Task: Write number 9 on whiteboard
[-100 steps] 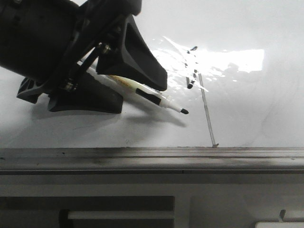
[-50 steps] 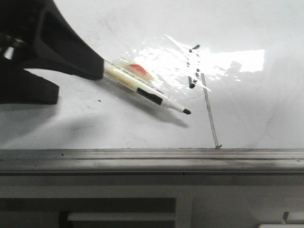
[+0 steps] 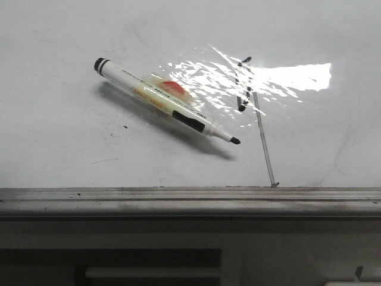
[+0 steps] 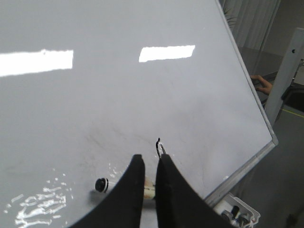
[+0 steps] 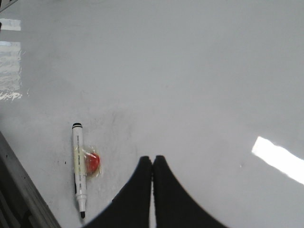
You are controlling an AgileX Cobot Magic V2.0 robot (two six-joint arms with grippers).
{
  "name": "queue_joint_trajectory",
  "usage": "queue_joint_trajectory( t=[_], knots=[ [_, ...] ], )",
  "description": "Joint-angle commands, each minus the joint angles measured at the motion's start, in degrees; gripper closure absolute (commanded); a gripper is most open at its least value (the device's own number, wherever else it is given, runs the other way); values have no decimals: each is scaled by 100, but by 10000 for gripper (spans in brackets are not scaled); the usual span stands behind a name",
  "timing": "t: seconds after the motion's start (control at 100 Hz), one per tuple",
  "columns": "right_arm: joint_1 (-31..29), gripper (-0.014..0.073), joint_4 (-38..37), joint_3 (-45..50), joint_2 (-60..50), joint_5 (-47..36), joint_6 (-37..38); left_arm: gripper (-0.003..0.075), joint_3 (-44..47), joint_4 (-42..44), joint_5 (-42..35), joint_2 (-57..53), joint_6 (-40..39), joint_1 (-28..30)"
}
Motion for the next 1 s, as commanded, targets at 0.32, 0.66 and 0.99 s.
queue_joint_trajectory(
  t=[0.32,0.66,0.99],
  knots=[
    [-31,644,-16,115,-357,-538,17,741,-150,140,-196,-343,-19,5],
    [-31,644,-16,115,-357,-538,17,741,-71,12,-736,-343,15,5],
    [-31,644,-16,115,-357,-538,17,741,1366,2490,-1303,-1140,-734,1317]
  ],
)
